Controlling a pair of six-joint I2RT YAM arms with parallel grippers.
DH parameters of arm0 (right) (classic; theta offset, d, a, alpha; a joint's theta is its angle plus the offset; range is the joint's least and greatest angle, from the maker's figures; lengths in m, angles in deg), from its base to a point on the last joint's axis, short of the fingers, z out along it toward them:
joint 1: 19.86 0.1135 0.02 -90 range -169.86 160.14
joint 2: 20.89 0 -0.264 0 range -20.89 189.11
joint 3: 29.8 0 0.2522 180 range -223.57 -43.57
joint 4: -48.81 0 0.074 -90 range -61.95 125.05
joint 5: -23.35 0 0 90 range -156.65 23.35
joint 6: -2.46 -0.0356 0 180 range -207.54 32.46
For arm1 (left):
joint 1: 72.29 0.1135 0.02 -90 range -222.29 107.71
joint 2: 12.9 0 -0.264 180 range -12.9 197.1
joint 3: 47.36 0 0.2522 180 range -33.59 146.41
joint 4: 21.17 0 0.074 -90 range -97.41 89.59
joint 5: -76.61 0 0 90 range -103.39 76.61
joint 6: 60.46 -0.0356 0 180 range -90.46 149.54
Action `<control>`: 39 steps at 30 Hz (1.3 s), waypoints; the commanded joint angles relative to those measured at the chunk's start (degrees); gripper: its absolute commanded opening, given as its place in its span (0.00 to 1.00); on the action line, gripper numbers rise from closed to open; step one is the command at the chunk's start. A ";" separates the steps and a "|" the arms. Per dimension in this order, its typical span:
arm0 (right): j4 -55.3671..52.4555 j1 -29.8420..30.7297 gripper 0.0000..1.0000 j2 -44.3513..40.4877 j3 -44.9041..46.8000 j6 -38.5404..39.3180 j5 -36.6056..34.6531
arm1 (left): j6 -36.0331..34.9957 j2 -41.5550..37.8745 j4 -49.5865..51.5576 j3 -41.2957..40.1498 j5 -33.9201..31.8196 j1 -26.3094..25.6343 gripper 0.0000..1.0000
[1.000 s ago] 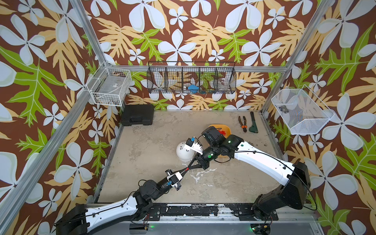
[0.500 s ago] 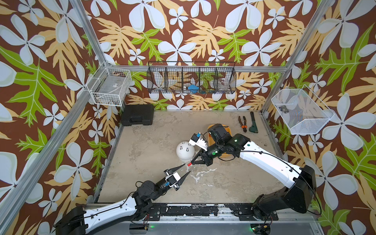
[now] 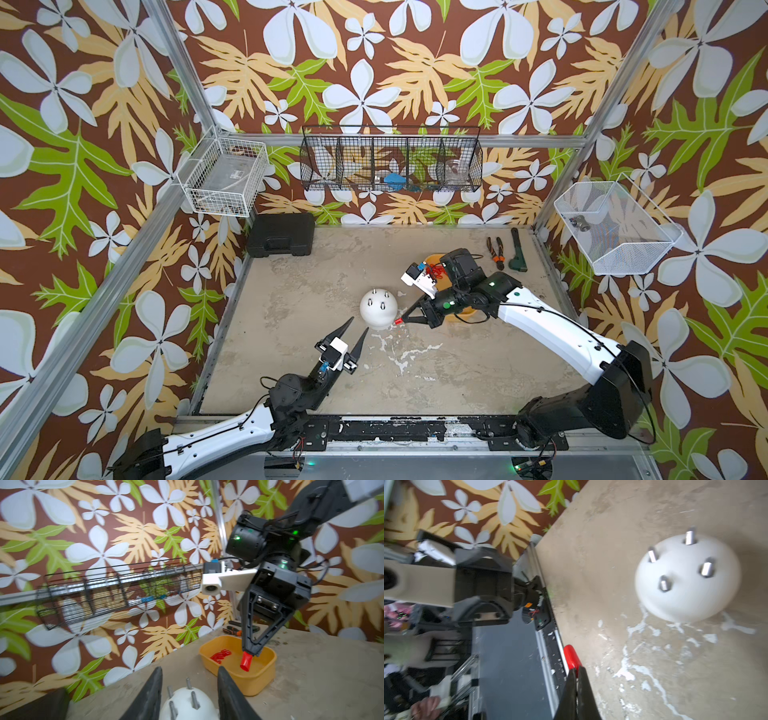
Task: Cover the protruding screws with screw protection sleeves
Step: Attach the screw protection sleeve to the screw.
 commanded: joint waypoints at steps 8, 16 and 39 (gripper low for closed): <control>-7.69 5.63 0.00 15.36 -15.90 2.46 -34.48 | -0.21 0.37 -8.09 -7.28 -23.16 1.22 0.62; -9.13 6.88 0.00 18.33 -20.75 3.31 -37.67 | 1.08 2.44 -6.55 -6.27 -21.44 2.27 0.62; -11.95 10.40 0.00 21.52 -24.55 5.63 -36.08 | 1.21 4.41 -6.03 -5.44 -21.27 2.46 0.65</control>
